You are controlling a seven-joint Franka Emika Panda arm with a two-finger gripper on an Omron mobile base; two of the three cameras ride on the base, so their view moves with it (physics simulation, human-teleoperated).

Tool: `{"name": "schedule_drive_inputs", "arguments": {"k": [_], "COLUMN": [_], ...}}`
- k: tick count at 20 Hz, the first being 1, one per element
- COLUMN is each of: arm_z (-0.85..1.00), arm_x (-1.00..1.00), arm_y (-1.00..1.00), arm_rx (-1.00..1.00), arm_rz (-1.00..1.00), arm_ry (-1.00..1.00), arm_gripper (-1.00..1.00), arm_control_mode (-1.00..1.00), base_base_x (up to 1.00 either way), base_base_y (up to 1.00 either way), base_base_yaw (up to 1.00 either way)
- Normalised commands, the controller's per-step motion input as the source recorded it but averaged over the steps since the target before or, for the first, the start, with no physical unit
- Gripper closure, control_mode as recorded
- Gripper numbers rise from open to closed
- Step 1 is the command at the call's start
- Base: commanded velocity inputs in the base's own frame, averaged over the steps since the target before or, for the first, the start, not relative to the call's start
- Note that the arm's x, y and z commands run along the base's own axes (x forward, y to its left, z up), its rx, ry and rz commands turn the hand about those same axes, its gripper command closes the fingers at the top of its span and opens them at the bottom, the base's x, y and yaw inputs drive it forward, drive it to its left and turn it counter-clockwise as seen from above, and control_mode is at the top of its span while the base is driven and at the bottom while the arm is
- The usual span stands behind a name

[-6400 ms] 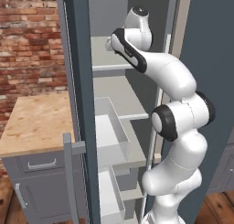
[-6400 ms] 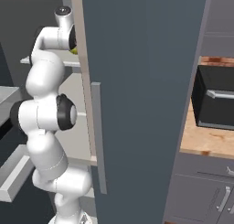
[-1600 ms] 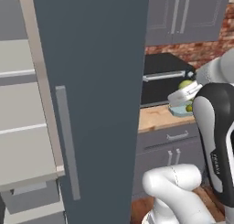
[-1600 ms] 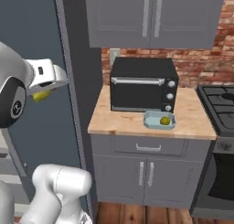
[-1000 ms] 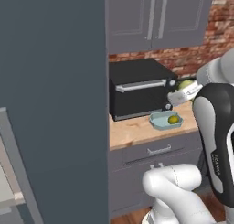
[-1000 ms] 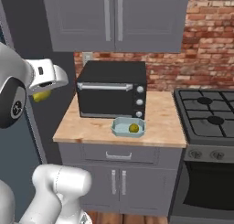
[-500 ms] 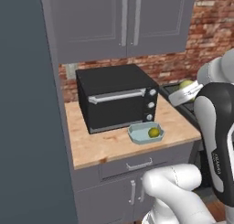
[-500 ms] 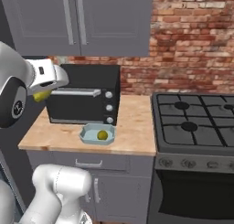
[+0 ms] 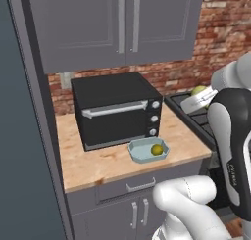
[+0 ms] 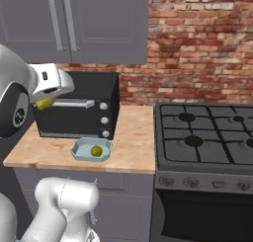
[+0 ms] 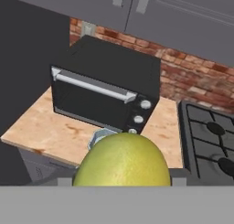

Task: Take the lemon and lemon out of the freezer and place them in the tupperware container on the counter. Then put the tupperware containing the vegetables back in the freezer.

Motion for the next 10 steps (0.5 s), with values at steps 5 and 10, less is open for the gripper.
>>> {"name": "schedule_drive_inputs", "arguments": {"k": [5, 10], "arm_z": [0.00, 0.00], "arm_x": [0.00, 0.00], "arm_y": [0.00, 0.00], "arm_rx": [0.00, 0.00], "arm_rz": [0.00, 0.00], "arm_ry": [0.00, 0.00], "arm_gripper": [1.00, 1.00], "arm_control_mode": [1.00, 1.00], "base_base_x": [0.33, 0.36], "base_base_y": [-0.15, 0.00], "base_base_yaw": [0.00, 0.06]}}
